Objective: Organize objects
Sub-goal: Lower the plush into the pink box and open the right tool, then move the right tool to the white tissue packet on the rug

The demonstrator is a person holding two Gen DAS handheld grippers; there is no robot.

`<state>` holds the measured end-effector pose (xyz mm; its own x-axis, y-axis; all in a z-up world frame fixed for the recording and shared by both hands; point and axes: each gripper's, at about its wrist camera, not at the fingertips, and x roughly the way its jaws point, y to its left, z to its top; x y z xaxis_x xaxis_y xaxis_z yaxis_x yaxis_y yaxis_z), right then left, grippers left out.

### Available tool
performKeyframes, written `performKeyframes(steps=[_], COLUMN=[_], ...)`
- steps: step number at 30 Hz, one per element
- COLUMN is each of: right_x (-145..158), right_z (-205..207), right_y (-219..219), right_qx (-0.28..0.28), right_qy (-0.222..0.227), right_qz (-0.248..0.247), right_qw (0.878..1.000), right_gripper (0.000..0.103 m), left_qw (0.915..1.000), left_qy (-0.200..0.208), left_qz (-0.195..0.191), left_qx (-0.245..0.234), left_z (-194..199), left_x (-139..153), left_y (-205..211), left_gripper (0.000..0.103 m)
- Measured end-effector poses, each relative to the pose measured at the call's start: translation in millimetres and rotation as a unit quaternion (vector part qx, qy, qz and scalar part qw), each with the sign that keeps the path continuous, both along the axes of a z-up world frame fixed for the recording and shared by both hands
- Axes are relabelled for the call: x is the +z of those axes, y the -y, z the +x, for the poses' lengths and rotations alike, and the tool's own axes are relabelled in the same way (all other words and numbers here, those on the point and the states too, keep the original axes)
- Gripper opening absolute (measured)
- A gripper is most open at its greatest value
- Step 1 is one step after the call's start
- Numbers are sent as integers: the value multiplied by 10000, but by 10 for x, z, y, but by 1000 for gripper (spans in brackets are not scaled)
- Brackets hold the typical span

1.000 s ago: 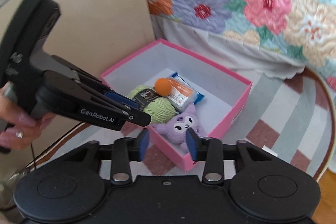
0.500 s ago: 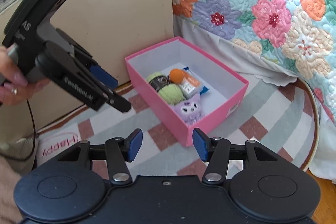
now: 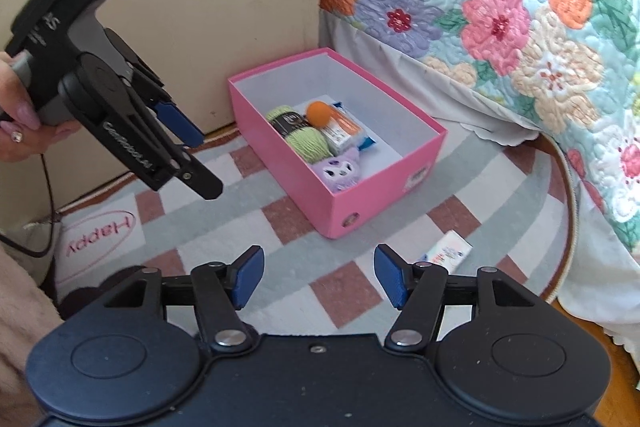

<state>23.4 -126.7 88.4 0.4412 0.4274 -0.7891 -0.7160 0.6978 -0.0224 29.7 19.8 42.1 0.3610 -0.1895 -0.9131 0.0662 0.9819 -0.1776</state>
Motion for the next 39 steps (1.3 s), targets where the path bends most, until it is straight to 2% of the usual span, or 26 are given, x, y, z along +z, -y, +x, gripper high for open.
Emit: performKeyframes(steps=[7,10,12,15,17,23,27,30,32,35,37,39], right_x=[-15,-69,-152,-339,-438,-711,-895,-1015,-1104,-1251,-1364,-1481], right_z=[-14,11,72,206,278,446,547,619,663,726,752,773], right_y=[146,206,257,359,433,609,651,694,715,738,755,757], right_qx=[-133,-197,-264,-661,-853,-1080,-1282,-1413,-1584,-1882,-1982,-2038], right_qy=[243,335,373,486,480,259,224,252,347,299,272,256], right_qz=[152,142,169,35,71,282,488,774,886,976,1044,1069], right_qw=[9995,9991,9988,9966,9952,9934,9903,9866,9828,9768,9742,9728], right_gripper=[69,77,90,90,91,91,91,91,91,91,91,91], left_qw=[9997,9992,9986,9977,9974,9950,9962,9954,9954,9983,9984,9975], left_qy=[199,320,437,557,643,813,637,662,679,366,251,338], left_qz=[-156,-243,-287,-376,-305,-267,-229,-202,-156,-123,-82,-94], left_qx=[-23,-64,-107,-95,-90,-524,-543,-668,-664,-435,-507,-612], left_z=[210,318,400,571,680,975,1193,1317,1402,1526,1576,1609], left_x=[83,94,89,64,57,9,-144,-256,-343,-517,-613,-654], left_y=[162,269,350,436,500,829,1060,1191,1255,1321,1414,1506], left_gripper=[65,65,65,68,69,77,81,86,86,86,86,86])
